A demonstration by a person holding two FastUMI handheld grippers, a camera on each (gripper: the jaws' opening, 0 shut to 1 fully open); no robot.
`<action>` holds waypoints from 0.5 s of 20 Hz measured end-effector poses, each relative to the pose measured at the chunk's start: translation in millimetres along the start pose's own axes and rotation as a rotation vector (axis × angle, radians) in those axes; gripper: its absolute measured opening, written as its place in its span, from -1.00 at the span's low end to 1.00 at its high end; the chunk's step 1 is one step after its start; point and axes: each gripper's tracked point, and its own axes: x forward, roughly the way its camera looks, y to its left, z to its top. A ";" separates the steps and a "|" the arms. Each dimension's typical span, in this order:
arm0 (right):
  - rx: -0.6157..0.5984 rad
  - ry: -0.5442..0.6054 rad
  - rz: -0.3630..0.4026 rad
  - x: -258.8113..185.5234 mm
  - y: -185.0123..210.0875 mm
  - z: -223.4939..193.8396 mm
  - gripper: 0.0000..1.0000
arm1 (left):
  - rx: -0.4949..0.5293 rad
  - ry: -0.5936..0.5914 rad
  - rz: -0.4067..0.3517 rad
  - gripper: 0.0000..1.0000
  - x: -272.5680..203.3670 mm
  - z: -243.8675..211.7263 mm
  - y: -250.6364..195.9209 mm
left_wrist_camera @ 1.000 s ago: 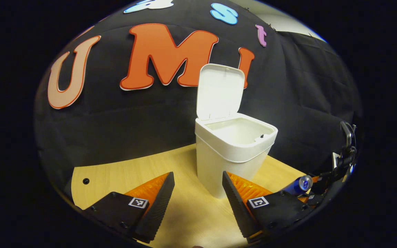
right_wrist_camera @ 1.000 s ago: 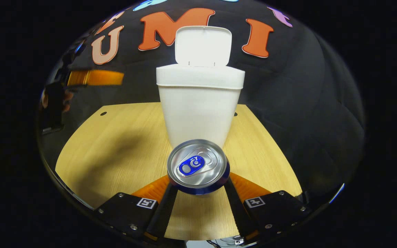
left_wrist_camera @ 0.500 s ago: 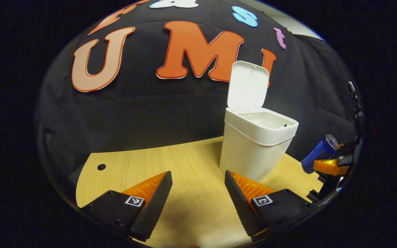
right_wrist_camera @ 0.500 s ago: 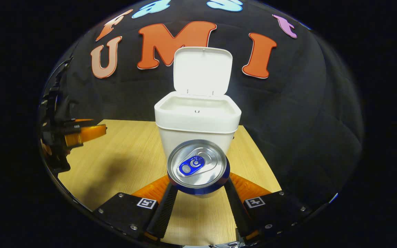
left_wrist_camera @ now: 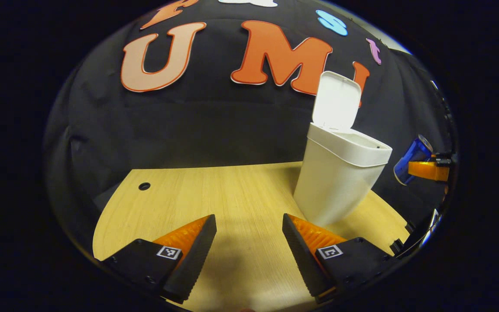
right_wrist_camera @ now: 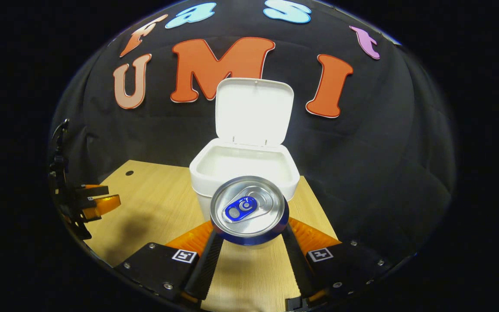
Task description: Press the lid of the desktop garbage bin to open it, pick up the crumpled paper on the desktop and throw it into the bin, then pick up the pop can on the desktop and drop it into the bin, and finally close the garbage bin lid.
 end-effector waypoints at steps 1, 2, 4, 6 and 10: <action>-0.002 -0.005 0.000 6.0 -2.1 8.0 0.57 | -0.010 -0.001 0.018 0.96 -3.1 -2.5 7.3; -0.007 -0.014 -0.003 8.7 -6.0 16.4 0.56 | -0.015 -0.003 0.035 0.97 -6.4 -2.5 11.3; -0.015 -0.036 -0.006 11.0 -13.5 32.2 0.56 | -0.018 -0.008 0.072 0.96 -12.5 -5.6 23.6; -0.022 -0.060 -0.006 12.1 -20.4 48.3 0.56 | -0.030 -0.008 0.100 0.96 -17.6 -9.7 32.3; -0.040 -0.107 -0.002 20.8 -24.6 78.4 0.56 | -0.037 -0.012 0.145 0.96 -29.3 -17.2 45.2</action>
